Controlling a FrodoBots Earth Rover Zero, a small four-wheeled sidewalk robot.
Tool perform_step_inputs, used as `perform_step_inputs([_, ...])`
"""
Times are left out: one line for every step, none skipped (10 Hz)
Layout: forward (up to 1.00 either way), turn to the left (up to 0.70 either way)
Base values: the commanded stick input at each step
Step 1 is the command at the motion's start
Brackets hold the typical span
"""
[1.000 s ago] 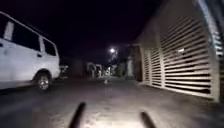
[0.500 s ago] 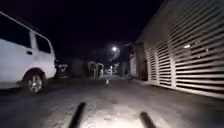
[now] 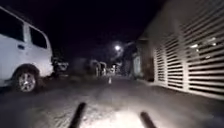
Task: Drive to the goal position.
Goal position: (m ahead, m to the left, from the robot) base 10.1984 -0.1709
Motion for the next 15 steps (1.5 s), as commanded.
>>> perform_step_inputs([1.00,-0.38])
perform_step_inputs([1.00,-0.38])
perform_step_inputs([1.00,-0.38])
perform_step_inputs([1.00,-0.38])
perform_step_inputs([1.00,-0.38])
perform_step_inputs([1.00,-0.38])
perform_step_inputs([1.00,-0.20])
perform_step_inputs([1.00,0.02])
perform_step_inputs([1.00,0.02])
perform_step_inputs([1.00,0.02])
perform_step_inputs([1.00,0.02])
perform_step_inputs([1.00,0.02])
perform_step_inputs([1.00,0.02])
perform_step_inputs([1.00,0.02])
perform_step_inputs([1.00,0.02])
